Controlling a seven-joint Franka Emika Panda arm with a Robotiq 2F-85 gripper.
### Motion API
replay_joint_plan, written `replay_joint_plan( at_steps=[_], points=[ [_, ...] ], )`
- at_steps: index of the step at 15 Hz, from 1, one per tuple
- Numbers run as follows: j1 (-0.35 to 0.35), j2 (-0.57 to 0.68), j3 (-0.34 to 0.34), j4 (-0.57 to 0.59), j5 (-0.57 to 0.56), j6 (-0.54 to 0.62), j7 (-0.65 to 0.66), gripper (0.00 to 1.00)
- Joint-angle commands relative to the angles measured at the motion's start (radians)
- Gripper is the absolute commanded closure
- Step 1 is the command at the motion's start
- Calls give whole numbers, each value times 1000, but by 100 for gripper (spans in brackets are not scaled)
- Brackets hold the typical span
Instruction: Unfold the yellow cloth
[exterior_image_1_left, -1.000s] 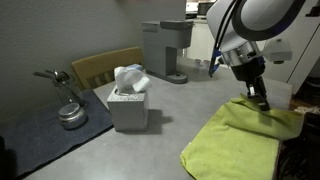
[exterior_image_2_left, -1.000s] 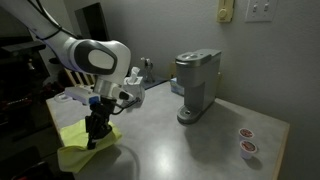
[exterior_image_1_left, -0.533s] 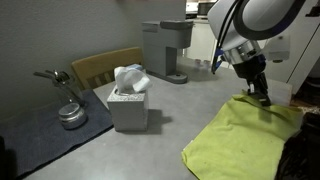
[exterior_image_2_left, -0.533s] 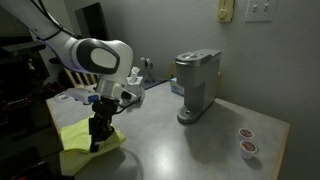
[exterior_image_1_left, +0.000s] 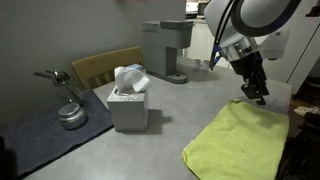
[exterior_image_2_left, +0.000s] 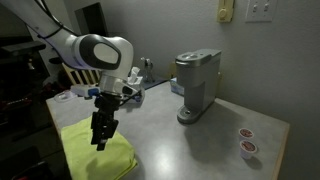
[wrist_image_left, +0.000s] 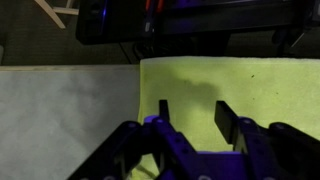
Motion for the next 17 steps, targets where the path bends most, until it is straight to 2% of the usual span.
replay_joint_plan(
  at_steps=[1,3,4,7,10,13,14,17],
  points=[
    [25,-57,38,-12,-11,-26,18,16],
    [36,-95,83,-33,37,11,-71,3],
    [39,-116,106,-38,73,19,-119,0],
    [53,-197,155,-42,182,2,-256,0],
    [67,-275,170,-27,267,-57,-322,0],
    [76,-341,162,-6,333,-145,-331,0],
    [79,-293,165,-2,291,-98,-298,0],
    [81,-341,164,-1,311,-133,-303,0]
  ],
)
